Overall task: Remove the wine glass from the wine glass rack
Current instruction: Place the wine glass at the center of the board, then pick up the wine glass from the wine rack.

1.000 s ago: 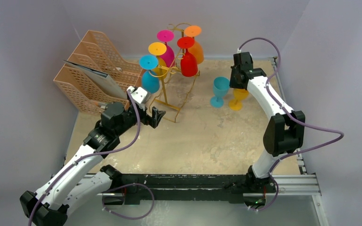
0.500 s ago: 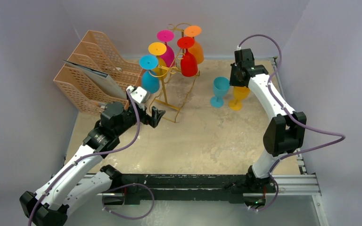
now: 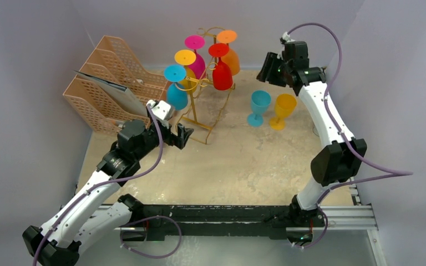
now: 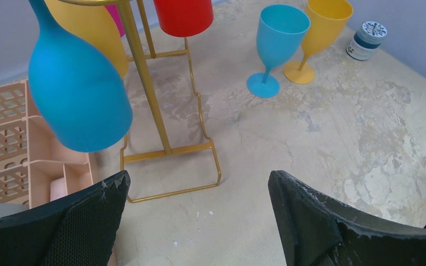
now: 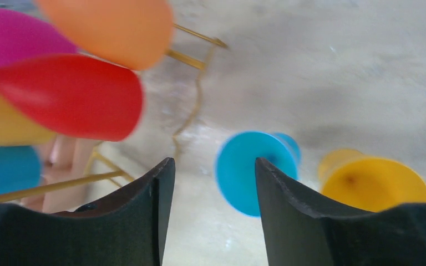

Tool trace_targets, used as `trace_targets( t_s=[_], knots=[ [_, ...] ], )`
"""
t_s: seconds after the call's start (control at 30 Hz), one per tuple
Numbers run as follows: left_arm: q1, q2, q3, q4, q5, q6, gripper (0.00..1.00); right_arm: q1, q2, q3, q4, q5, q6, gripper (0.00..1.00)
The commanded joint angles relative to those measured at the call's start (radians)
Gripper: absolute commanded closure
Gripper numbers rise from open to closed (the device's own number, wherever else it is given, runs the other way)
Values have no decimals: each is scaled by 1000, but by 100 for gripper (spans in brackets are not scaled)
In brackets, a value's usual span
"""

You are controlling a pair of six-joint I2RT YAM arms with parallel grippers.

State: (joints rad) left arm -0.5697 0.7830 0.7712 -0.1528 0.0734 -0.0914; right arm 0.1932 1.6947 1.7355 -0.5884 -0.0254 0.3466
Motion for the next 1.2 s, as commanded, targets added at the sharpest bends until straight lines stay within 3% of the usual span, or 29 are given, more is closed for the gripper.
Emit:
trace_targets(
  t_s=[0.0,0.1,0.37,0.57,0.73,1.07,1.17],
  knots=[
    [5,-17,45,0,-29,-32,6,-6,-35,55,180,-269,206,35],
    [4,-19,44,-2,-36,-36,6,-5,-21,45,351,-325,338,31],
    [4,-24,43,-23,-54,-19,5,-1,118,125,644,-482,648,31],
    [5,-24,36,0,-61,-12,4,39,212,248,600,-524,664,33],
    [4,-16,37,6,-67,-3,3,48,235,259,591,-521,670,39],
    [4,1,36,19,-63,2,3,49,259,282,551,-537,677,61],
    [4,0,33,28,-66,1,3,51,266,292,546,-552,685,63]
  ],
)
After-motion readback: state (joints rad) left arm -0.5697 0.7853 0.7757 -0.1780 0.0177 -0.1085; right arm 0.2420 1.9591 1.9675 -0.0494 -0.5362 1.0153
